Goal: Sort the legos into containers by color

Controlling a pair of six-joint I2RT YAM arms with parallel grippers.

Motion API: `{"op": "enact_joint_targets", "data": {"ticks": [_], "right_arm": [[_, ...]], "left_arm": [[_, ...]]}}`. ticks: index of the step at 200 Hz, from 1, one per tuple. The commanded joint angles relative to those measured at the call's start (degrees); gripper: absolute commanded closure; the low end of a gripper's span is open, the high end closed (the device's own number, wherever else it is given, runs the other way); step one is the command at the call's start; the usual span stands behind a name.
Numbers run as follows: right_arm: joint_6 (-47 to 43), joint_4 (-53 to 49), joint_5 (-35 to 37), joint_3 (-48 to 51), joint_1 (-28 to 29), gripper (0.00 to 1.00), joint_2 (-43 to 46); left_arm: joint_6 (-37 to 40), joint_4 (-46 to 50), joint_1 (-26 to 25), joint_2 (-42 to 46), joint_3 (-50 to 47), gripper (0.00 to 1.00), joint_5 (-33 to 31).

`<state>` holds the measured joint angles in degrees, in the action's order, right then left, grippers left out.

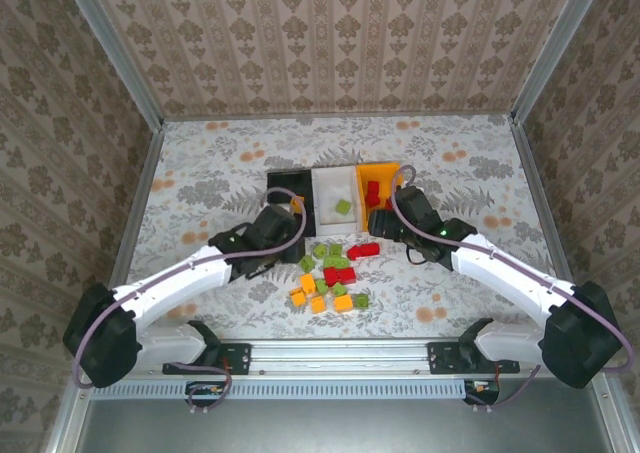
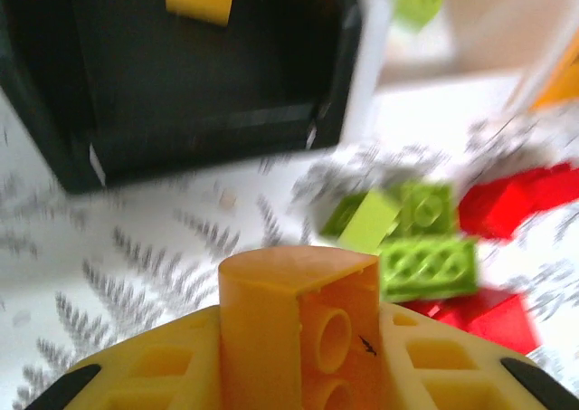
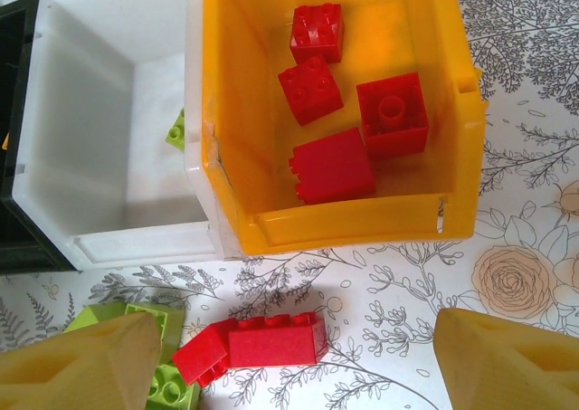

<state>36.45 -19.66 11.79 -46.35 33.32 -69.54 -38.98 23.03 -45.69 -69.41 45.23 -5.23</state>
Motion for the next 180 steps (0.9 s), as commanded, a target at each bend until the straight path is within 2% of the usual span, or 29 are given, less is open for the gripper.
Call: {"op": "enact_joint_targets", "data": {"ticks": [1,47,101,135,170,180], "right_arm": [[1.3,-0.1,0.7,1.2,-0.1,0.19,1.2],[1.4,-1.6,-0.3,2.7,0.0,0.19,2.9],[2.0,-2.8,-4.2,7.0,1.7,0.19,6.5],[2.5,-2.8,-6.7,10.0,4.0,0.18,8.1],[3.1,-2.2,-7.3,11.6,6.1,0.16,7.8],[3.4,-1.6,-7.5,11.8,6.7,0.16,7.6]], "left_arm": [[4.4,1.4,3.7,-3.5,6.2,0.75,-1.2],[9.0,-0.7,11.0,-17.4,17.2,0.76,-0.1],[10.2,-0.2,13.6,-28.2,24.8,0.74,-0.2],[9.6,0.1,13.9,-29.4,26.7,0.49,0.9],[8.7,-1.6,12.4,-22.4,24.7,0.22,2.4],[8.5,-1.6,11.8,-19.7,24.0,0.17,3.0]]}}
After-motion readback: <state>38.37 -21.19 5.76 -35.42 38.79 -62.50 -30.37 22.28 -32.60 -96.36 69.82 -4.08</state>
